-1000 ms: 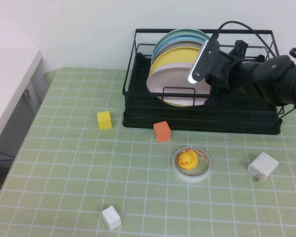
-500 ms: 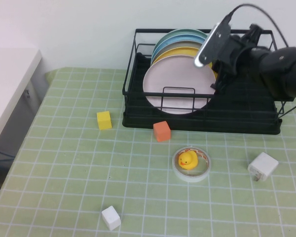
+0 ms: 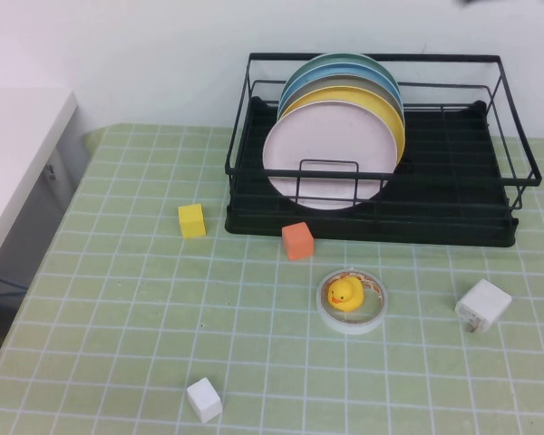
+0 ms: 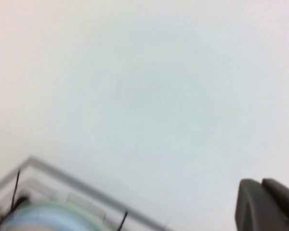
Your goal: Place plate on rack
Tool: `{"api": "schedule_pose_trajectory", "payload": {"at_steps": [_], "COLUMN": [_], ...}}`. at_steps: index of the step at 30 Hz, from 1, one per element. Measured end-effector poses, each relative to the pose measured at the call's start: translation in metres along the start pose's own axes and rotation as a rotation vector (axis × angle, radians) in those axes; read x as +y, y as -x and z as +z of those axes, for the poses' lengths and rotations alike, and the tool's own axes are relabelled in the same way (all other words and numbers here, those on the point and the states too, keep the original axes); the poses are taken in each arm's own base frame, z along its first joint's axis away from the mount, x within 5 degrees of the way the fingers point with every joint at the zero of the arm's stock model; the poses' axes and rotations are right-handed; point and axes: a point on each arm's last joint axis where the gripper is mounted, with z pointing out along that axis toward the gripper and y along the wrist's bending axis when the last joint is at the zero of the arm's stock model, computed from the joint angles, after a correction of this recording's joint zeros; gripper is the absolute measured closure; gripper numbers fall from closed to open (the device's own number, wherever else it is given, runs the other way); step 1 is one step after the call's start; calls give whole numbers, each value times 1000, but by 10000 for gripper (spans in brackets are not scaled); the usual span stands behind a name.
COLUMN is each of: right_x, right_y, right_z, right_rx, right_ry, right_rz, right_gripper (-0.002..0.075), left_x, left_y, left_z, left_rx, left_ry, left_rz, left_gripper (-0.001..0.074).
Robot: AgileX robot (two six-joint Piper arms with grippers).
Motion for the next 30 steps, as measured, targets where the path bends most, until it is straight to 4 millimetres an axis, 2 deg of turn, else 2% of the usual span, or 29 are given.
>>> {"api": "schedule_pose_trajectory", "payload": {"at_steps": [3, 5, 7, 10, 14, 20, 25, 28, 30], "right_x": [-8, -5, 0, 12, 33, 68, 103, 120, 127], "right_y": [31, 45, 51, 44, 20, -41, -84, -100, -108], "right_z": [-44, -72, -100, -136, -173, -214, -240, -258, -267], "right_rx": [-86, -136, -174, -195, -187, -121, -63, -1, 65], "right_ry": [-10, 16, 55, 129, 246, 492, 852, 1091, 1212], "right_rz": [32, 39, 40, 40, 28, 55, 171, 253, 224], "right_gripper": [727, 727, 728, 728, 728, 728, 728, 728, 728], "left_x": [-4, -7, -8, -9, -9, -10, -10, -10, -10], "left_y": [0, -5, -10, -13, -13, -13, -13, -13, -13], "left_z": [4, 8, 12, 15, 15, 15, 15, 15, 15], "left_rx": [-48, -63, -65, -68, -73, -74, -76, -76, -78], "left_ry": [-51, -79, -93, -106, -112, -114, -115, -115, -115], "left_rz": [-25, -24, -19, -15, -14, -16, -16, -15, -13], "left_gripper": [736, 736, 736, 736, 736, 736, 736, 736, 736]}}
